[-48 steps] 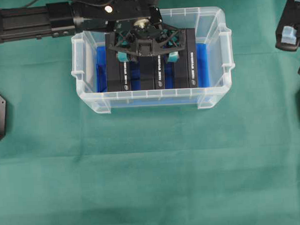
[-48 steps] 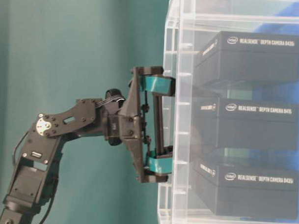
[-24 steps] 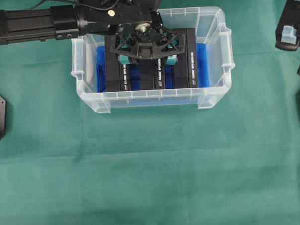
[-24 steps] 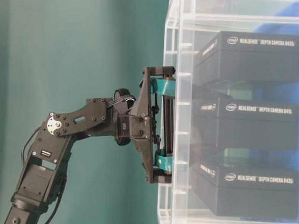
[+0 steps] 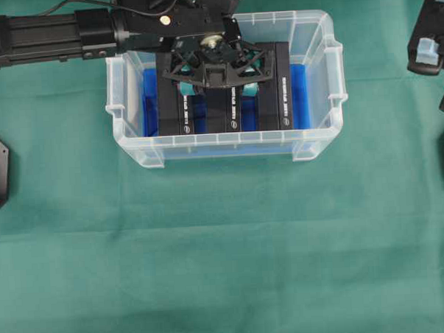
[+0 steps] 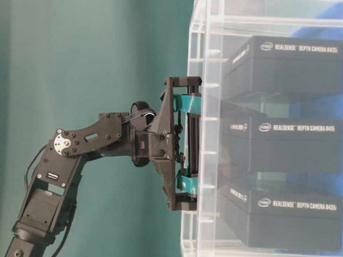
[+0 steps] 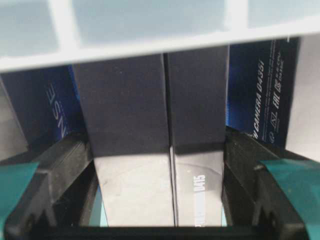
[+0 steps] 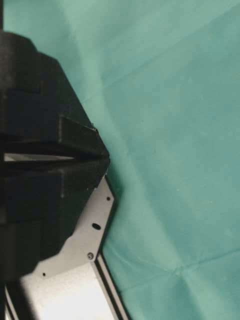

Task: Take the box out of the case with the left arm.
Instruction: 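Lower the left gripper around the middle box and close on it, then lift the middle black box up out of the case with the left gripper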

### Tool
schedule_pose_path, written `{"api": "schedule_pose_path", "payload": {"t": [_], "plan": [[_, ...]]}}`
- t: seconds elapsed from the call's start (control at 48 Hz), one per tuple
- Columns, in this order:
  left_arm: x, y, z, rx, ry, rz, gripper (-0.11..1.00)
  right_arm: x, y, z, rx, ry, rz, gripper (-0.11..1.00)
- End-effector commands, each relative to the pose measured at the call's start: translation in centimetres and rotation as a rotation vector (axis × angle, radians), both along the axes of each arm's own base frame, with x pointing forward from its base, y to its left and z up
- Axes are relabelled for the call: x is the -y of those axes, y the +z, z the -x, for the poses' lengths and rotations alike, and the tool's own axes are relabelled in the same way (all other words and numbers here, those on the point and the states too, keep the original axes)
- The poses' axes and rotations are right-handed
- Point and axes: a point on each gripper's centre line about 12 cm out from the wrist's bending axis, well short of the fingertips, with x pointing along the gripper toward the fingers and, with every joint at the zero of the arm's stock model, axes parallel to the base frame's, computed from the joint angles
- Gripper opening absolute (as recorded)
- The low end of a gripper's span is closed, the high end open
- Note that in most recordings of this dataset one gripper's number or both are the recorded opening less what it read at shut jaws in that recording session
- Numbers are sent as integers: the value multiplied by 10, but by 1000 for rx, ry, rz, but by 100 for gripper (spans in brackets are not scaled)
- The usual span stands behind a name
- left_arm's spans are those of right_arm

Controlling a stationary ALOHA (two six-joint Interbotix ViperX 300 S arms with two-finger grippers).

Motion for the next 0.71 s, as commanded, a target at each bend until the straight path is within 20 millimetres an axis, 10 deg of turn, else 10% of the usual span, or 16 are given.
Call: {"api": "schedule_pose_path", "payload": {"t": [0.0, 0.688], "plan": [[2, 15, -2, 35, -8, -12, 62, 0, 6, -2, 23, -3, 1, 0], [2, 93, 0, 59, 3, -17, 62, 1, 7, -1, 26, -2, 5, 0]]}}
